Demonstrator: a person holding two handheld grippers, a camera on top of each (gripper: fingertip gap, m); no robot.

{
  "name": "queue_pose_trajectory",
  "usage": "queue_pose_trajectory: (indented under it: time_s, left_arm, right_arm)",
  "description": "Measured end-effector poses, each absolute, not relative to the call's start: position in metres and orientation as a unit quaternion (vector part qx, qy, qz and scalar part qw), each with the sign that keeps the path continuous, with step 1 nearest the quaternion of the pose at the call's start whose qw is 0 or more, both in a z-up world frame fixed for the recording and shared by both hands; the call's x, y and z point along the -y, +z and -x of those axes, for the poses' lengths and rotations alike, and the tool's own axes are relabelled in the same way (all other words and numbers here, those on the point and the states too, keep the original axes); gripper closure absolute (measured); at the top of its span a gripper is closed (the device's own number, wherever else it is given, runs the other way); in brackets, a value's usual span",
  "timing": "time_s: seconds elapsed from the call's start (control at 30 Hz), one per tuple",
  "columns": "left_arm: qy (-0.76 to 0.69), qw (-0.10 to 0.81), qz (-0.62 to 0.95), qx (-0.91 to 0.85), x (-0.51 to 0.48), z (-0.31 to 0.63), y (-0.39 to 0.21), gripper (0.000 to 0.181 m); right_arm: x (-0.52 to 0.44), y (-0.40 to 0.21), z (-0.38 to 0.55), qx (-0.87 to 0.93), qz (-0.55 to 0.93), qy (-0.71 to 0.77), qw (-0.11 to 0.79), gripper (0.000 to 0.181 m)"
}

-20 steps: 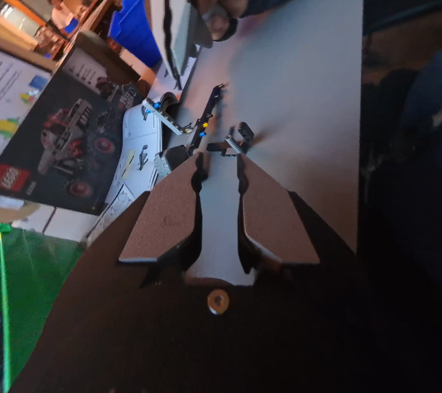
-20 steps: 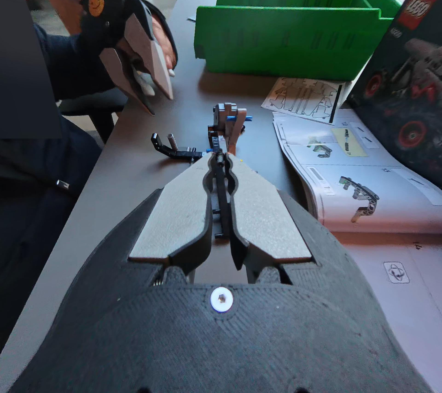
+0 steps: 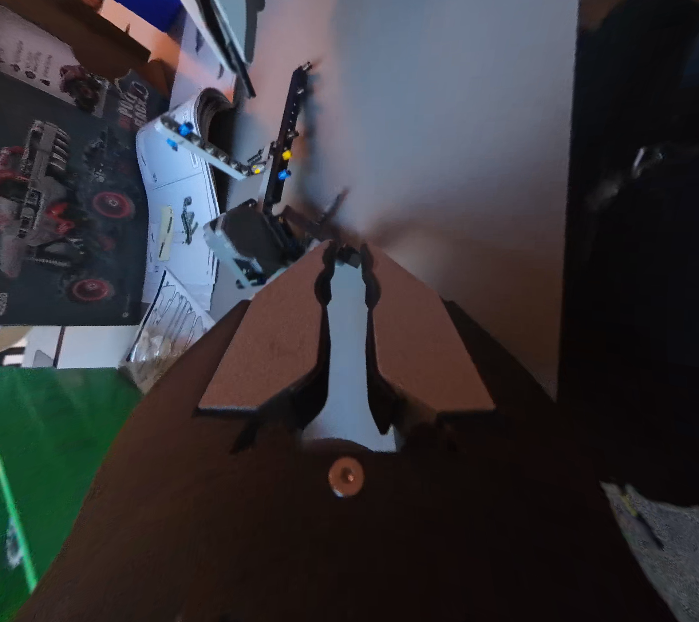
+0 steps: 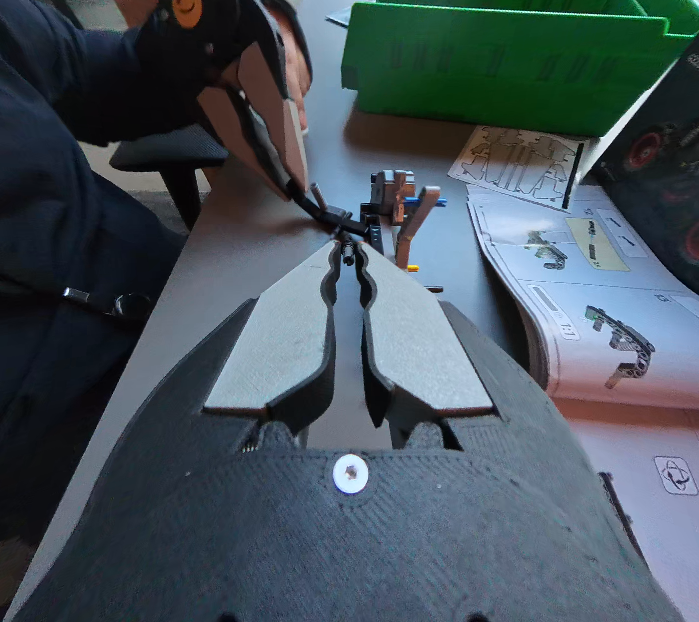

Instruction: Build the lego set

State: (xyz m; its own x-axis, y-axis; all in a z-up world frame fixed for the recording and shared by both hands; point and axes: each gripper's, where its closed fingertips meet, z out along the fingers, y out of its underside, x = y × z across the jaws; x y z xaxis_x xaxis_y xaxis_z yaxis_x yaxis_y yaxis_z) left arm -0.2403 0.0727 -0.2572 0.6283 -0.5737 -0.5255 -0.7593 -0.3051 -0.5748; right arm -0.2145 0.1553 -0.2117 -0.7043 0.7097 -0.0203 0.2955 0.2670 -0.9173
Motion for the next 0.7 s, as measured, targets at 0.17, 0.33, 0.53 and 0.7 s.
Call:
queue_pose_trajectory:
  time_s: [0.17, 0.33, 0.53, 0.7]
  left_arm:
    - [0.116, 0.441, 0.799, -0.393, -0.057, 0.261, -0.245, 0.164]
    - [0.082, 0.437, 0.856, -0.262, -0.049, 0.28, -0.255, 0.152]
    - [0.015, 0.448, 0.876, -0.178, -0.066, 0.266, -0.261, 0.161]
    - [-0.008, 0.443, 0.883, -0.154, -0.075, 0.275, -0.261, 0.175]
  right_arm:
    - [-0.148, -0.211, 0.212, 0.779, 0.312, 0.503, 0.207, 0.177]
    - [-0.15, -0.206, 0.212, 0.772, 0.315, 0.51, 0.211, 0.177]
    - [-0.148, -0.21, 0.214, 0.772, 0.319, 0.512, 0.201, 0.177]
    - [-0.146, -0.211, 0.214, 0.771, 0.319, 0.513, 0.2, 0.177]
